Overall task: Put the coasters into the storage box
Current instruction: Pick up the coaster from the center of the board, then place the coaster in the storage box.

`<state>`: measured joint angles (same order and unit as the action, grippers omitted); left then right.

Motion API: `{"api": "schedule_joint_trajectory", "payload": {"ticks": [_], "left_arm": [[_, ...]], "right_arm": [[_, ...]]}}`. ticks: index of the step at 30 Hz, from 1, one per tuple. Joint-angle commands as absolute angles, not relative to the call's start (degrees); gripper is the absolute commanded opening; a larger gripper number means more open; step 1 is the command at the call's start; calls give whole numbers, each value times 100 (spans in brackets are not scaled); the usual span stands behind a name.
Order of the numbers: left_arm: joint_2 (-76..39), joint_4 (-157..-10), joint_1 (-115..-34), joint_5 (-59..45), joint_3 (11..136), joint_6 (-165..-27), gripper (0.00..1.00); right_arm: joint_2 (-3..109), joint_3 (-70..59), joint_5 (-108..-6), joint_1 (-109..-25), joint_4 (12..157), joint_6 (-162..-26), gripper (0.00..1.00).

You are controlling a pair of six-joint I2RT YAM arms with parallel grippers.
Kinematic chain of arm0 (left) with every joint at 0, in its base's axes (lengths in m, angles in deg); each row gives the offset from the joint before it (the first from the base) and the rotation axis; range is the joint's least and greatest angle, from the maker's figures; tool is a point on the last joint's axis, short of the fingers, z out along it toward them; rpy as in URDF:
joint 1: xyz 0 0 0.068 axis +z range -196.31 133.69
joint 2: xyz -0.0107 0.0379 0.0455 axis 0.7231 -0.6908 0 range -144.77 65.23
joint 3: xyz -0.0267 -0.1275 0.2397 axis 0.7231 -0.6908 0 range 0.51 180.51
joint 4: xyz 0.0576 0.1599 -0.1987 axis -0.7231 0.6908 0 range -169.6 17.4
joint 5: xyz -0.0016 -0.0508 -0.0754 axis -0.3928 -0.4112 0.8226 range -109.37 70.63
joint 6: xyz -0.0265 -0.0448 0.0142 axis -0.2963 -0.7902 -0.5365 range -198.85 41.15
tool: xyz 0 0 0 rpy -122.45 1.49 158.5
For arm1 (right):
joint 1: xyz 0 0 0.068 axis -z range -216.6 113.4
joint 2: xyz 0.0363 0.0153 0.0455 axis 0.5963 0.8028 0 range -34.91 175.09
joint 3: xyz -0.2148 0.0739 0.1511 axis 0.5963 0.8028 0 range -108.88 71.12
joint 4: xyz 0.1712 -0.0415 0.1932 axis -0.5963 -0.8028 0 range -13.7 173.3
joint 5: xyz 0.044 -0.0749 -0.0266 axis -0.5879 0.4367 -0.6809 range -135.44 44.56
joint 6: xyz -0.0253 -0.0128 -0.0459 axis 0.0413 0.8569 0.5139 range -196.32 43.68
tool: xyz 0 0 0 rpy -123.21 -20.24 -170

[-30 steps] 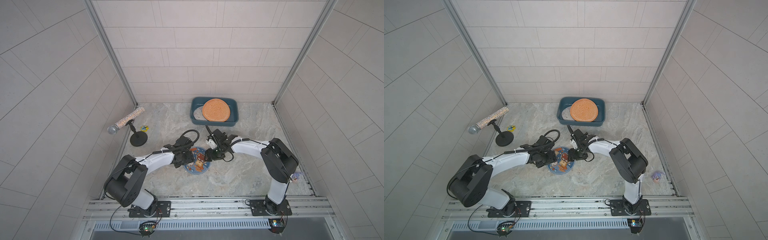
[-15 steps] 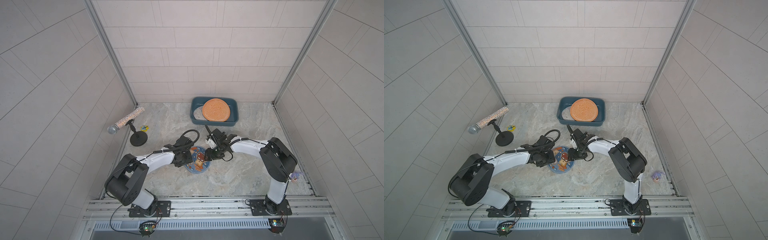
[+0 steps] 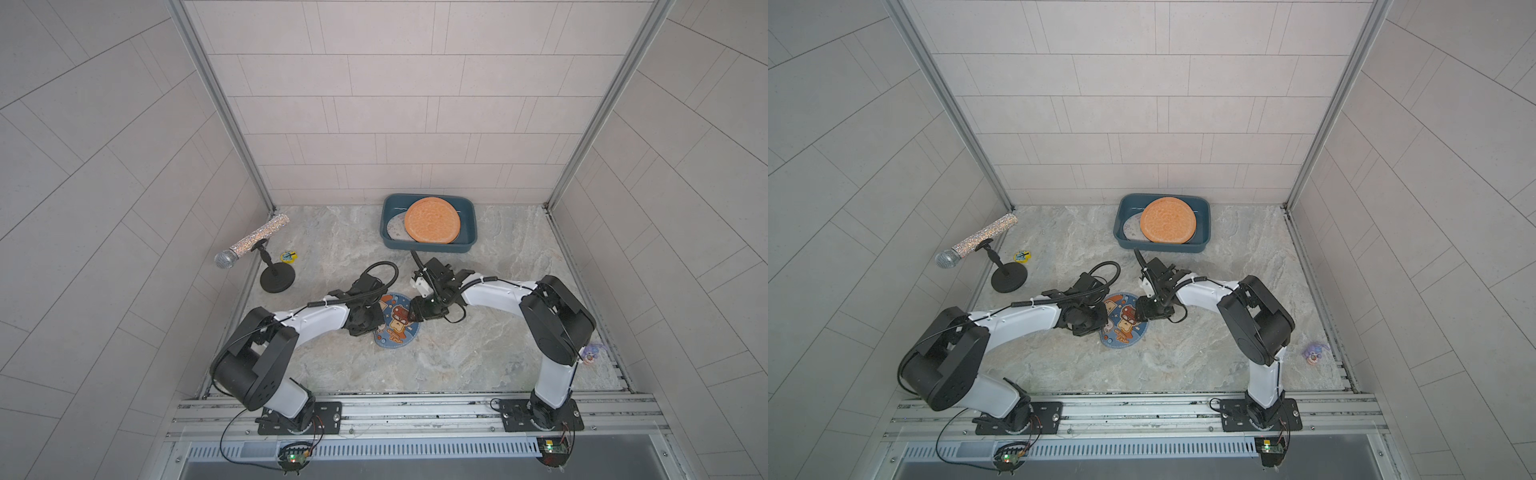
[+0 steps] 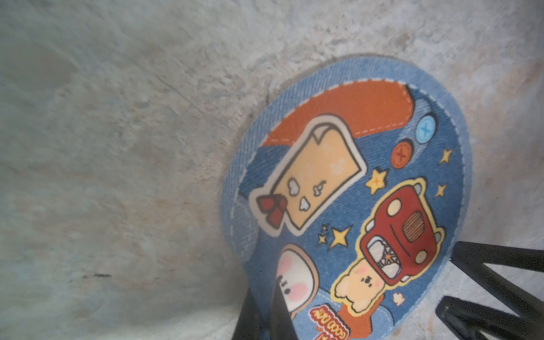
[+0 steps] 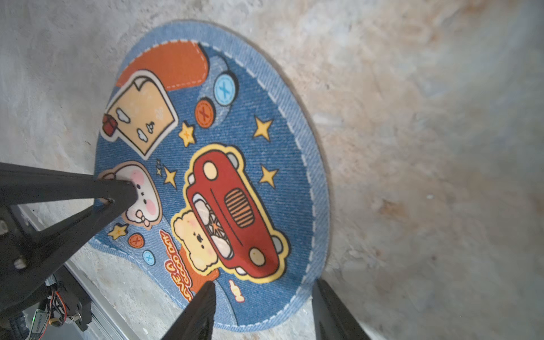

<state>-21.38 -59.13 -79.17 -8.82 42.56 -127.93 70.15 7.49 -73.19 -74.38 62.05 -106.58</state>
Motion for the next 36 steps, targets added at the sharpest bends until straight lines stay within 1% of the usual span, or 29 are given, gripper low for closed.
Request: {"api": "schedule_joint_trajectory", "payload": {"ticks": [1,9,17,24,32,36], "left_arm": [[-1971,-5450,-7911,-823,4516,-12699,0],[-1964,-4682,-7913,-879,5908,-12141,0],[-2441,-4228,-7918,-618,7635,-11436,0],[-3444,-3633,-7913,-444,9540,-10707,0],[-4880,-3896,-7914,-149,11433,-10466,0],[-5757,-3947,-7859,167,12615,-10425,0]], "right_arm": [[6761,965,-7362,-7333,6045,-10685,59],[5928,1578,-7700,-6816,6238,-10831,68],[5247,2132,-7903,-6365,6238,-10858,70],[5005,2322,-8040,-6040,6238,-10847,71],[4861,2392,-8195,-5688,6230,-10810,71],[4776,2469,-8249,-5486,6221,-10798,72]]}}
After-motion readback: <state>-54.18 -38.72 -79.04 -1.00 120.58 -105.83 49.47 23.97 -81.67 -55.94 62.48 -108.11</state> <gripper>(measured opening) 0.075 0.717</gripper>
